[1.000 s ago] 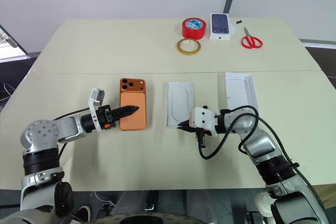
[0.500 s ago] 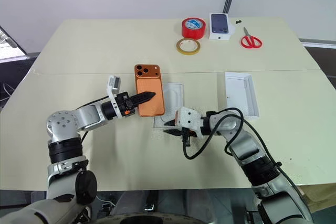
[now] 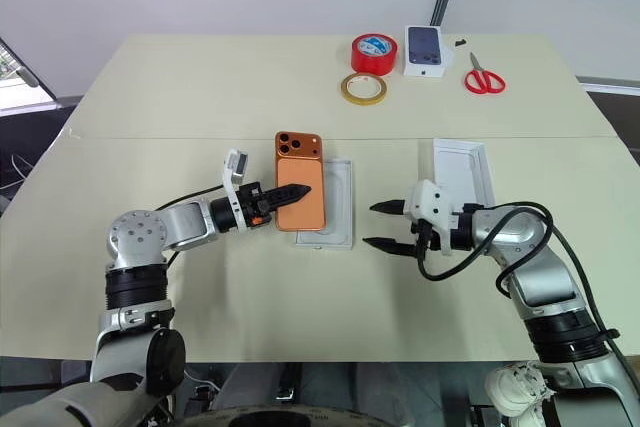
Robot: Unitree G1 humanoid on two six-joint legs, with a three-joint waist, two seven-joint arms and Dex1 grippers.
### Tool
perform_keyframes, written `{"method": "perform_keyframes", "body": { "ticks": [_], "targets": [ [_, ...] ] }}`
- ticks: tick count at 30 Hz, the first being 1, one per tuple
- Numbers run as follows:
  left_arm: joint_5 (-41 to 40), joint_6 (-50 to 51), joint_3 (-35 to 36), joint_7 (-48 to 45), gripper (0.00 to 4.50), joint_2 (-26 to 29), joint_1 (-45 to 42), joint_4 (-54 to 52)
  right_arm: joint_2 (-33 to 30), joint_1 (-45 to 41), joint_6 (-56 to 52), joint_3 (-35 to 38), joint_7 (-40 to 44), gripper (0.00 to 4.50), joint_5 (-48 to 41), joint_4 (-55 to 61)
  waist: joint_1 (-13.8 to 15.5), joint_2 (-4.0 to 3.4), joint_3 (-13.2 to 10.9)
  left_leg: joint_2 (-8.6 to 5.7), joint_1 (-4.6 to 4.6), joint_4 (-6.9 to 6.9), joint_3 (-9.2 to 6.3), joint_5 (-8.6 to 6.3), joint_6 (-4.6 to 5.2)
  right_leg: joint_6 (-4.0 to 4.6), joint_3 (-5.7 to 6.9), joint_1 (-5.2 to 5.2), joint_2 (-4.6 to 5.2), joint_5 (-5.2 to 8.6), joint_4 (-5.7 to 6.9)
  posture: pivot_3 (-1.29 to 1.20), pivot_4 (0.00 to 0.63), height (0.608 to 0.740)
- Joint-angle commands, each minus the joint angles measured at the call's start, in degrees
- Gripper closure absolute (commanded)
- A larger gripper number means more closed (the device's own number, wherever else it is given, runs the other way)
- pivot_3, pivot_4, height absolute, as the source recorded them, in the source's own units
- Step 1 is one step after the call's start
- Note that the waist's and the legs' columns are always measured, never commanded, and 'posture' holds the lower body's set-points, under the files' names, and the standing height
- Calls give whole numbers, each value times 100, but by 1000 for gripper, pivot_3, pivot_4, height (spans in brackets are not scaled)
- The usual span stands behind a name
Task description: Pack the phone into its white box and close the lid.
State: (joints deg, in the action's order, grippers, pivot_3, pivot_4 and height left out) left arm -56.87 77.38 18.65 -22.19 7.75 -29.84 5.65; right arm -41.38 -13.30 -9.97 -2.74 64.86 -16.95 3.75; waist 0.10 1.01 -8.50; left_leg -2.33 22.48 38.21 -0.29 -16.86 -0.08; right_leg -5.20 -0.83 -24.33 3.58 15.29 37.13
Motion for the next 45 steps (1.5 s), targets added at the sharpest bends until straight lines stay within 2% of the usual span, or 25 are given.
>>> {"method": "perform_keyframes", "body": {
  "ticks": [1, 7, 13, 20, 23, 24, 25, 26, 28, 30, 31, 32, 33, 34, 36, 42, 45],
  "targets": [
    [-56, 54, -154, -35, 3226, 16, -55, -170, 151, -140, 176, 52, -153, 1433, -6, 125, -2, 0, 0, 0, 0, 0, 0, 0, 0, 0, 0, 0, 0, 0, 0, 0, 150, 740],
    [-289, 461, 9, 152, 361, -1, -293, -20, 366, -320, 204, -111, -299, 1433, 79, 84, 32, 0, 0, 0, 0, 1, 0, 0, 0, 0, 0, 0, 0, 0, 0, 0, 150, 740],
    [-582, 833, 328, 355, 361, 43, -509, -117, 498, -498, 277, -196, -344, 1433, 169, -87, 43, 0, 0, 0, 0, 3, 0, 0, -1, 0, 1, 1, 0, 0, 0, 0, 150, 740],
    [-610, 1257, 203, 172, 361, 653, -310, -720, 567, -527, 389, -236, -378, 1433, 259, -202, 9, 0, 0, 0, 0, 2, 0, 1, -2, 0, 1, 0, -1, 0, 2, 0, 150, 740],
    [-372, 889, 67, 31, 361, 985, -214, -962, 576, -545, 274, -235, -360, 1433, 208, -220, 8, -1, 0, 0, -2, 2, 0, 2, -4, 0, 0, 0, -1, 0, 5, 0, 150, 740],
    [-315, 643, 89, -40, 330, 1020, -215, -983, 589, -572, 229, -212, -401, 1693, 202, -239, 14, -1, 0, 0, -2, 2, -1, 2, -4, 0, 0, 0, -1, 0, 5, 0, 150, 740],
    [-115, 295, 64, -56, 579, 1082, -215, -953, 617, -631, 104, -152, -477, 1990, 162, -298, 17, -1, 0, 0, -2, 2, -1, 2, -4, 0, 0, 0, -1, 0, 4, 0, 150, 740],
    [449, -279, -457, -247, 843, 1397, -135, -1035, 601, -674, 189, -150, -536, 2278, 270, -394, 14, -1, 0, 0, -1, 2, -1, 2, -4, 0, 0, 0, -1, 0, 4, 0, 150, 740],
    [1393, -1271, -1452, -709, 1609, 1952, 72, -1217, 567, -757, 499, -204, -692, 3290, 594, -624, 5, -3, 0, 0, -2, 1, -1, 3, -5, 0, 0, 1, -1, 0, 0, 0, 150, 740],
    [1736, -1881, -1839, -1009, 2603, 2031, 194, -1186, 579, -860, 716, -272, -823, 4337, 832, -867, 3, -9, 1, -1, -4, -6, 2, 3, -7, 1, -1, 1, -1, 0, -3, 0, 150, 740],
    [1844, -2085, -1989, -1129, 2989, 2018, 224, -1128, 579, -899, 842, -322, -854, 4500, 953, -973, 9, -9, 1, -2, -4, -7, 3, 3, -7, 1, -1, 1, 0, 1, -3, 0, 150, 740],
    [2164, -2414, -2304, -1246, 3618, 2077, 264, -1069, 574, -942, 983, -395, -906, 4500, 1124, -1086, 27, -8, 1, -2, -3, -6, 3, 3, -6, 2, -1, 1, 0, 1, -6, 0, 150, 740],
    [2410, -2649, -2529, -1339, 3900, 2126, 292, -1023, 572, -970, 1093, -443, -938, 4500, 1244, -1168, 38, -9, 1, -2, -2, -5, 2, 3, -6, 2, -1, 1, 1, 1, -6, 0, 150, 740],
    [2833, -2972, -2884, -1389, 4425, 2227, 302, -941, 575, -1007, 1181, -517, -966, 4500, 1369, -1247, 41, -9, 1, -2, -1, -5, 2, 3, -6, 2, -1, 1, 2, 1, -6, 0, 150, 740],
    [3507, -3716, -3376, -1485, 4472, 2277, 282, -727, 663, -1040, 1200, -622, -958, 4500, 1408, -1260, 36, -9, 0, -2, -1, -5, 2, 3, -5, 2, -1, 0, 2, 1, -6, 0, 150, 740],
    [3348, -3392, -3514, -1812, 4472, 1583, 29, -499, 722, -1012, 1351, -834, -948, 4500, 1592, -1209, 48, -10, 2, 0, 1, 1, 2, -2, 6, 1, -1, 2, 2, 0, -2, 0, 150, 740],
    [3391, -3491, -3586, -1800, 4472, 1031, -230, -281, 528, -977, 1218, -588, -843, 4500, 1432, -1228, 84, -11, 2, -1, 2, 2, 2, -3, 9, 1, 0, 2, 2, 0, -2, 0, 150, 740]
  ]
}}
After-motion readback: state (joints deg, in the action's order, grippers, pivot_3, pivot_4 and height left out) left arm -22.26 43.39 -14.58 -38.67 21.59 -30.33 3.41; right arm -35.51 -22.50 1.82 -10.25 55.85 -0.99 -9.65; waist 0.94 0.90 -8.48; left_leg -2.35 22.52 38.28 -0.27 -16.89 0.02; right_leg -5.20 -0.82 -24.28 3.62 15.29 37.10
